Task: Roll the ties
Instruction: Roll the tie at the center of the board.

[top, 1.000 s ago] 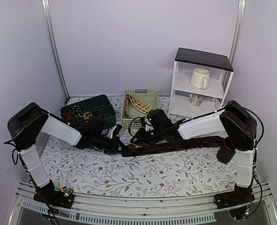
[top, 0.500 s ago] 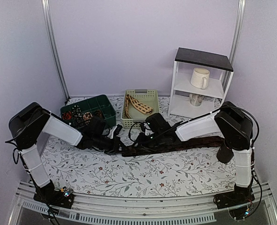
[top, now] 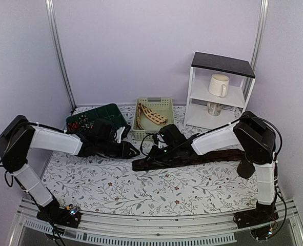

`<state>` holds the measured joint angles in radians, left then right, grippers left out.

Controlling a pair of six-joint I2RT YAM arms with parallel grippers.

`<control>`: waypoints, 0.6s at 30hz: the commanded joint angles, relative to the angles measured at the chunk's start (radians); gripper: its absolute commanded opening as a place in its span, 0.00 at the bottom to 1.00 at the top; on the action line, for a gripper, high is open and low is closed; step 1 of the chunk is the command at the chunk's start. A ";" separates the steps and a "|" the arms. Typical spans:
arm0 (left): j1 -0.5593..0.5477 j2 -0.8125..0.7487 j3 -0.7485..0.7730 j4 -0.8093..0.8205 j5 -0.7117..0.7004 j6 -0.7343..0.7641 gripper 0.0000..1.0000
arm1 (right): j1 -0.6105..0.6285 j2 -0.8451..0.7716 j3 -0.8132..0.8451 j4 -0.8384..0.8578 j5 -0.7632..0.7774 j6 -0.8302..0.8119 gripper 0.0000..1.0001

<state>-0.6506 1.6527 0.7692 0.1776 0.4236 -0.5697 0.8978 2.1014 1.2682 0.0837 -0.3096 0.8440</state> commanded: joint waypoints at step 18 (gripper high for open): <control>-0.016 -0.288 -0.167 -0.024 0.046 1.188 0.60 | 0.007 0.040 -0.075 0.113 -0.002 -0.032 0.17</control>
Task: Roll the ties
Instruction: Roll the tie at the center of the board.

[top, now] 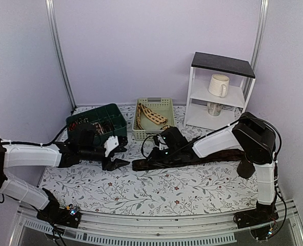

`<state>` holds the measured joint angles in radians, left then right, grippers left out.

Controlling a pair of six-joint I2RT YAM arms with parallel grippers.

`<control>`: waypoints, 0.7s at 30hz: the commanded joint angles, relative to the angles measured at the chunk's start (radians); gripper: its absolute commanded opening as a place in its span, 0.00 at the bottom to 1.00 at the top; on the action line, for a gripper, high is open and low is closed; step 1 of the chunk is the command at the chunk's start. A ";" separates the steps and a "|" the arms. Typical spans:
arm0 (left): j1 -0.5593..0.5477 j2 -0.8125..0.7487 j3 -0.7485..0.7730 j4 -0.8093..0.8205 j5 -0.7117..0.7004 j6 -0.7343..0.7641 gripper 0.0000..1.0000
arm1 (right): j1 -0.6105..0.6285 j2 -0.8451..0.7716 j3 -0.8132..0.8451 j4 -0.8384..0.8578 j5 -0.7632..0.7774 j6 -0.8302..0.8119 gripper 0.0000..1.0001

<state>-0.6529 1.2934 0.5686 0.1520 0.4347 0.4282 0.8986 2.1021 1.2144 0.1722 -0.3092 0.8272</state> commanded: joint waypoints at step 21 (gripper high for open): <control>-0.047 0.423 0.351 -0.237 -0.074 0.163 0.68 | -0.006 0.041 -0.037 0.060 -0.014 -0.037 0.17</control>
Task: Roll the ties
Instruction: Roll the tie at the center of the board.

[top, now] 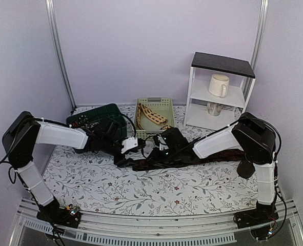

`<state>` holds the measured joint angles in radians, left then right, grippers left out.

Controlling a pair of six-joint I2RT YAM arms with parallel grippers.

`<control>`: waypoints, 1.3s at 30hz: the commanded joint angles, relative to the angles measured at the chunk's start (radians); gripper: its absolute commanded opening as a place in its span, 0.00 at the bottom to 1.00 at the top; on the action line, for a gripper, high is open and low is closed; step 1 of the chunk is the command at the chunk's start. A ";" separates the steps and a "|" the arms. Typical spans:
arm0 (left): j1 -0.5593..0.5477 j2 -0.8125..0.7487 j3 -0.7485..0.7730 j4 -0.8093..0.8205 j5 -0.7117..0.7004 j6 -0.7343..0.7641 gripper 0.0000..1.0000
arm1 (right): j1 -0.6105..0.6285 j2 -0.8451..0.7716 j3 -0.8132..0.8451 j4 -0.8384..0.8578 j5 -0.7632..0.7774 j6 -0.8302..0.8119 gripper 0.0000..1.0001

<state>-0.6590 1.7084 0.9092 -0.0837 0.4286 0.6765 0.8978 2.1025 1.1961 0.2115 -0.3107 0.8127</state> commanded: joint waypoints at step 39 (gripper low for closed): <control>-0.135 -0.009 -0.087 0.183 -0.198 -0.327 0.70 | -0.050 0.033 -0.055 0.053 -0.162 -0.186 0.17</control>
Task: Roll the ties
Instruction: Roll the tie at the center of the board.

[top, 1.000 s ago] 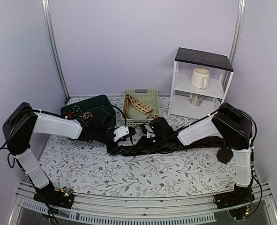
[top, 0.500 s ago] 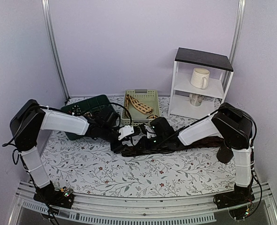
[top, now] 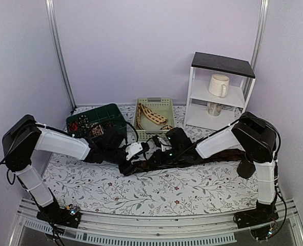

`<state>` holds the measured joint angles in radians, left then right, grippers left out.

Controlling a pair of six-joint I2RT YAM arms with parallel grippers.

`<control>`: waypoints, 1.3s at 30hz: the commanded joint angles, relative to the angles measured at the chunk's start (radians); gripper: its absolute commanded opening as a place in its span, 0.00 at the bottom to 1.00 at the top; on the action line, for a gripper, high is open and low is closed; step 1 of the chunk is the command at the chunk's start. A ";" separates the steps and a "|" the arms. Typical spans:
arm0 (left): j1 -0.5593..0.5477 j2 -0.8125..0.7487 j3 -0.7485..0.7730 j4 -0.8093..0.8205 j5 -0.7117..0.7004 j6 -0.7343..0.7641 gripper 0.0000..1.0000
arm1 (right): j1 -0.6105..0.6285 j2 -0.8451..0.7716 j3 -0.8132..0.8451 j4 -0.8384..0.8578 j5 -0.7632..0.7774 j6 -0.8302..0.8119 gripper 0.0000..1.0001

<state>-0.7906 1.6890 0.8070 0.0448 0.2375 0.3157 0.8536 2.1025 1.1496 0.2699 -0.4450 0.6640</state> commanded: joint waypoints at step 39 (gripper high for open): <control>-0.002 0.134 0.092 0.023 -0.028 0.048 0.40 | -0.010 0.017 0.001 -0.024 -0.041 0.004 0.24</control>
<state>-0.7872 1.8133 0.8715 0.0681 0.2558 0.3874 0.8440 2.1036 1.1500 0.2554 -0.4847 0.6353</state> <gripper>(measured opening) 0.385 0.227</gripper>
